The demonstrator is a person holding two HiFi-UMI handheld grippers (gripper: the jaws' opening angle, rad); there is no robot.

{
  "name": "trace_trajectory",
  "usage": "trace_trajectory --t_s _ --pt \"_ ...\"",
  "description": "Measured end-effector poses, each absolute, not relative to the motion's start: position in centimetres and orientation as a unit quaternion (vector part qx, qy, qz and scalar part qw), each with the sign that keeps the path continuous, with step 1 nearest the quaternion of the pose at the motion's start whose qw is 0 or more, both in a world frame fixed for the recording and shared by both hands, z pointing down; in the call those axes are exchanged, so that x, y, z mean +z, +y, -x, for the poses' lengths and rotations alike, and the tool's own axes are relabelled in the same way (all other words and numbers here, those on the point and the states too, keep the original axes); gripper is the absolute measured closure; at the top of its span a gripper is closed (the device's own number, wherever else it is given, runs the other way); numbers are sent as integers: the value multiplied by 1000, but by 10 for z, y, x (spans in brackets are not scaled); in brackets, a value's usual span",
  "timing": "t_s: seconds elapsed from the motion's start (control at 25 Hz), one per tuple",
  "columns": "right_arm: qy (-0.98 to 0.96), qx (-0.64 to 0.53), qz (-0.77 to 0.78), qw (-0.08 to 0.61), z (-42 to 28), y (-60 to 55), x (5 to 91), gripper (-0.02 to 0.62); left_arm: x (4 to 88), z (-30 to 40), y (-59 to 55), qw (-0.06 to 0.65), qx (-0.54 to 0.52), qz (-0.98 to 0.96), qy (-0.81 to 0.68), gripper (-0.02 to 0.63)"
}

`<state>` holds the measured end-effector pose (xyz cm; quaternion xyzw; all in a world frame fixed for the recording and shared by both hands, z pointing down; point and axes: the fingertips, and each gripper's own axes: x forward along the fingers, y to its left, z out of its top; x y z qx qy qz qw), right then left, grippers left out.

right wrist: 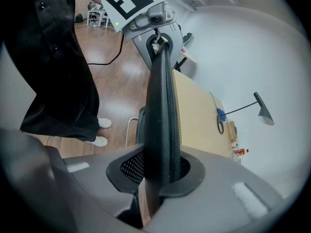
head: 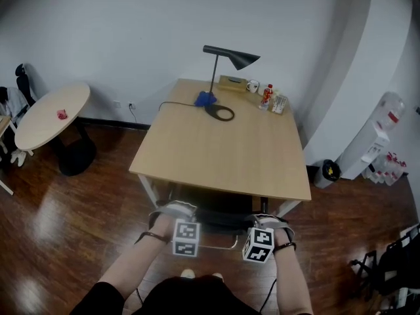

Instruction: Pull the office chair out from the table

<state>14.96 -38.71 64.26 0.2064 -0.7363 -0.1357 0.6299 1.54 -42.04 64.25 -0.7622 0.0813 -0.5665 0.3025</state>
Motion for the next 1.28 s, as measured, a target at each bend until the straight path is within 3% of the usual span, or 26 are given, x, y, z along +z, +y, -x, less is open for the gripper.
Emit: trace_trajectory --t_s 1.28 --pt "-743 -124 -180 632 -138 -317 643 522 645 -3 -351 283 -578 762 77 534"
